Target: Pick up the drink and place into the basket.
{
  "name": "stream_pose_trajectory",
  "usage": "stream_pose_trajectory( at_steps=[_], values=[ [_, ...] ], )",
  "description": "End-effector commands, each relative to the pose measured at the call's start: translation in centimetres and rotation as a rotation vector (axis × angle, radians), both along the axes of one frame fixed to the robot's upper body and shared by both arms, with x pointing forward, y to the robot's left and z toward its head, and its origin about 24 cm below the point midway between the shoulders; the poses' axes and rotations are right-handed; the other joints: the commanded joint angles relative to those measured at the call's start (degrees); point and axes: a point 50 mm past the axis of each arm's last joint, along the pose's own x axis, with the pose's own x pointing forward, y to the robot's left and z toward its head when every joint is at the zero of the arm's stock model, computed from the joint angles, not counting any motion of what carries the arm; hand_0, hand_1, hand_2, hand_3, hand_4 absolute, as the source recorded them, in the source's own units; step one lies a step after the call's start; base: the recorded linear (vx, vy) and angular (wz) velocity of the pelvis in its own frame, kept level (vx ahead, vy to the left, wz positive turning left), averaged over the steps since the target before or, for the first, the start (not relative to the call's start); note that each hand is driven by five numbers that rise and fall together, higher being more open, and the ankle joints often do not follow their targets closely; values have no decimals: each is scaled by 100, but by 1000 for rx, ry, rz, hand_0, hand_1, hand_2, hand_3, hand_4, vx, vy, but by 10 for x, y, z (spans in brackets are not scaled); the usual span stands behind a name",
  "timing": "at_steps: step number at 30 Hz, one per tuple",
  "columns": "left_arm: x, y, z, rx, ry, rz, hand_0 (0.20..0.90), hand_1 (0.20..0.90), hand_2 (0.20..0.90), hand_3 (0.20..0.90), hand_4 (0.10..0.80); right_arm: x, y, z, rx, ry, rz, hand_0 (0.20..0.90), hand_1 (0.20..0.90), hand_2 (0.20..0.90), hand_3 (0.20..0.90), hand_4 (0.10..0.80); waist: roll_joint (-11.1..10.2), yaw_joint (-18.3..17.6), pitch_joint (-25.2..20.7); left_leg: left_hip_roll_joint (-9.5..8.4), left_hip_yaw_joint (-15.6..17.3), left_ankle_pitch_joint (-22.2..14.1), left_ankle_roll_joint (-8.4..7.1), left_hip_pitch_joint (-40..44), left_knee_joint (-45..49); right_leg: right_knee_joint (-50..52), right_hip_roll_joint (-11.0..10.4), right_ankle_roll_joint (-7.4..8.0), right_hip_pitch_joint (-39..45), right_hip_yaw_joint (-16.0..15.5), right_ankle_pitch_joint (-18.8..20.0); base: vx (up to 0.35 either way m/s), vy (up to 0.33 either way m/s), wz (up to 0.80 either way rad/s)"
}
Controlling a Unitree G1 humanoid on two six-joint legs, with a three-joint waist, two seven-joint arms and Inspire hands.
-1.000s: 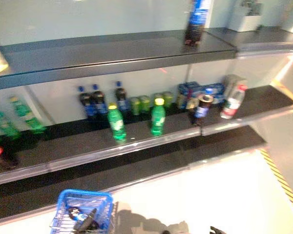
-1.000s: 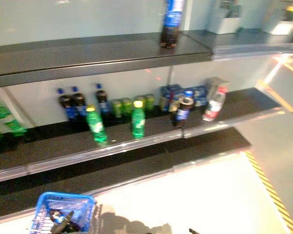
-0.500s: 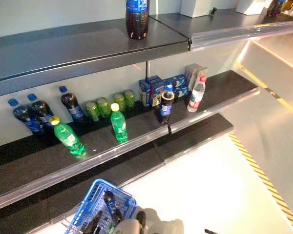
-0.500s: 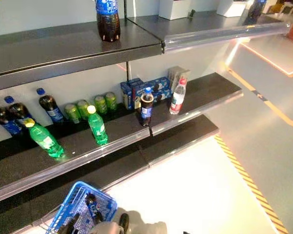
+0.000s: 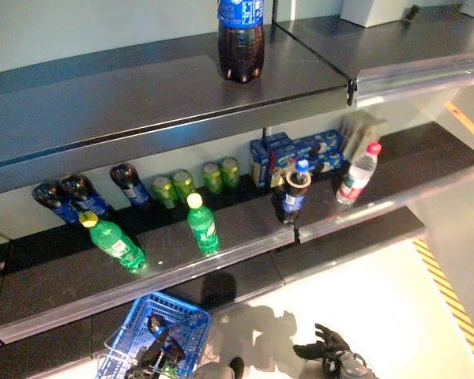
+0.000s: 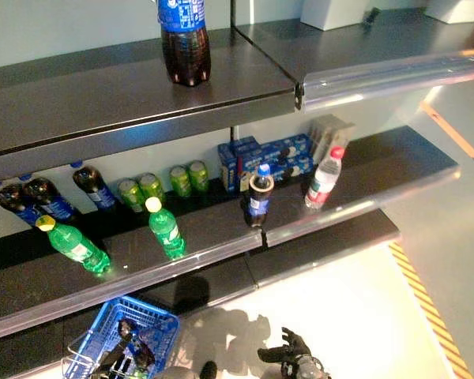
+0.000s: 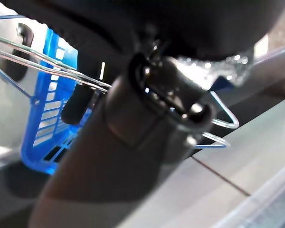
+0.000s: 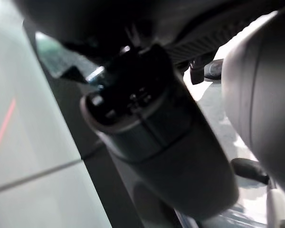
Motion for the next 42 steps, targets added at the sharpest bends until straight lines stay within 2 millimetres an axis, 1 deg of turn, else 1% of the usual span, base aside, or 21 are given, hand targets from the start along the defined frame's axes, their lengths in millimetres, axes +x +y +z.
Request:
stream_pose_trajectory(
  at_steps=[1, 2, 3, 5, 6, 9, 13, 14, 17, 19, 21, 23, 24, 26, 27, 28, 30, 34, 38, 39, 42],
  values=[
    [31, 19, 25, 122, -216, -30, 300, 300, 300, 200, 100, 21, -2, 13, 9, -83, 33, 900, 900, 900, 900, 800, -45, 233, -13, 1390, 861, 879, -622, -900, 584, -744, 506, -248, 699, -596, 428, 5, -756, 75],
    [31, 18, 24, 117, -209, -30, 300, 300, 300, 200, 100, 20, -2, 13, 12, -80, 20, 900, 900, 900, 900, 800, -52, 234, -11, 1433, 951, 959, -643, -928, 559, -785, 525, -258, 728, -665, 443, -65, -555, 60],
    [34, 9, 22, 97, -207, -88, 300, 300, 300, 200, 100, 17, -9, 13, 15, -83, -65, 900, 900, 900, 900, 800, -100, 199, 14, 1580, 1521, 1113, -677, -1032, 556, -949, 531, -295, 880, -1068, 500, -100, -410, 110],
    [36, 1, 20, 81, -208, -120, 300, 300, 300, 200, 100, 15, -15, 14, 13, -90, -98, 900, 900, 900, 900, 800, -172, 150, 10, 1520, 1902, 942, -621, -1027, 668, -1077, 461, -320, 914, -1349, 552, -111, -326, 154],
    [34, -6, 18, 73, -199, -156, 300, 300, 300, 200, 100, 12, -23, 13, 3, -89, -104, 900, 900, 900, 900, 800, -211, 132, -27, 1326, 2076, 543, -609, -914, 902, -1203, 429, -308, 989, -1489, 535, -89, -184, 94],
    [25, -14, 13, 64, -173, -160, 300, 300, 300, 200, 100, 11, -35, 14, 5, -88, -173, 900, 900, 900, 900, 800, -263, 77, -108, 861, 2299, 107, -519, -770, 1597, -1333, 486, -392, 1020, -1673, 600, -158, -126, 67],
    [17, -13, 10, 71, -156, -162, 300, 300, 300, 200, 100, 9, -34, 12, 14, -83, -194, 900, 900, 900, 900, 800, -256, 26, -175, 627, 2232, -105, -469, -574, 1714, -1392, 578, -411, 1078, -1699, 620, -141, 17, 47],
    [15, -13, 9, 62, -163, -158, 300, 300, 300, 200, 100, 7, -31, 10, 20, -79, -187, 900, 900, 900, 900, 800, -198, -8, -228, 520, 2216, -188, -454, -338, 1391, -1428, 608, -369, 1068, -1700, 688, -189, 158, 13],
    [18, -15, 9, 52, -178, -192, 300, 300, 300, 200, 100, 5, -25, 9, 28, -82, -194, 900, 900, 900, 900, 800, -107, -127, -264, 533, 2373, -286, -416, 91, 577, -1453, 561, -252, 985, -1730, 839, -178, 186, 20],
    [20, -16, 10, 53, -180, -211, 300, 300, 300, 200, 100, 5, -21, 8, 42, -89, -203, 900, 900, 900, 900, 800, -109, -176, -264, 432, 2391, -144, -340, 209, 176, -1455, 491, -229, 857, -1758, 987, -223, 138, 52],
    [22, -15, 10, 72, -168, -265, 300, 300, 300, 200, 100, 5, -15, 9, 59, -112, -219, 900, 900, 900, 900, 800, -51, -256, -257, 356, 2352, -101, -297, 368, -180, -1360, 503, -96, 689, -1690, 1080, -214, 108, 55],
    [22, -10, 12, 100, -144, -299, 300, 300, 300, 200, 100, 8, -9, 11, 74, -138, -192, 900, 900, 900, 900, 800, -9, -371, -206, 271, 2173, -90, -204, 436, -329, -1083, 491, 7, 454, -1376, 1095, -181, 77, 41],
    [23, -5, 13, 110, -133, -299, 300, 300, 300, 200, 100, 11, -6, 13, 81, -155, -169, 900, 900, 900, 900, 800, 35, -503, -175, 256, 2032, -75, -121, 418, -367, -783, 542, 3, 291, -987, 1008, -190, 43, 31],
    [24, 0, 14, 122, -114, -296, 300, 300, 300, 200, 100, 13, -2, 15, 113, -156, -159, 900, 900, 900, 900, 800, 65, -649, -163, 211, 1856, -49, -38, 353, -368, -571, 595, -4, 162, -555, 968, -148, -8, 42],
    [25, 3, 15, 127, -107, -288, 300, 300, 300, 200, 100, 14, 0, 16, 148, -156, -144, 900, 900, 900, 900, 800, 85, -680, -161, 198, 1805, -46, -16, 318, -332, -576, 578, -40, 183, -493, 905, -103, -83, 42],
    [26, 7, 16, 127, -108, -260, 300, 300, 300, 200, 100, 17, 3, 19, 191, -167, -101, 900, 900, 900, 900, 800, 78, -688, -157, 171, 1778, -55, 10, 330, -312, -538, 373, 57, 142, -464, 1073, -106, -131, 31],
    [26, 11, 17, 117, -122, -196, 300, 300, 300, 200, 100, 23, 9, 23, 232, -181, -9, 900, 900, 900, 900, 800, 118, -672, -194, 235, 1782, -47, -5, 337, -314, -637, 219, 85, 184, -440, 1000, -81, -190, 18],
    [22, 10, 17, 100, -126, -150, 300, 300, 300, 200, 100, 34, 18, 33, 230, -207, 148, 900, 900, 900, 900, 800, 15, -503, -272, 420, 1905, -150, -183, 358, -86, -1029, 107, 69, 519, -790, 982, 4, -252, -19],
    [20, 2, 17, 97, -106, -214, 300, 300, 300, 200, 100, 61, 23, 74, 222, -378, 347, 900, 900, 900, 900, 800, -204, -451, -272, 921, 2212, 85, -441, 351, -83, -1295, 309, -55, 888, -1022, 883, 1, -216, -7],
    [20, 1, 17, 95, -106, -216, 300, 300, 300, 200, 100, 62, 23, 77, 221, -393, 364, 900, 900, 900, 900, 800, -200, -455, -255, 957, 2233, 92, -457, 374, -94, -1299, 329, -60, 921, -1037, 866, -44, -102, 8],
    [18, 0, 17, 95, -106, -249, 300, 300, 300, 200, 100, 76, 22, 115, 224, -560, 477, 900, 900, 900, 900, 800, -290, -504, -265, 1170, 2511, 299, -571, 399, -236, -1412, 372, -72, 1062, -1247, 872, -28, -55, 24]
  ],
)
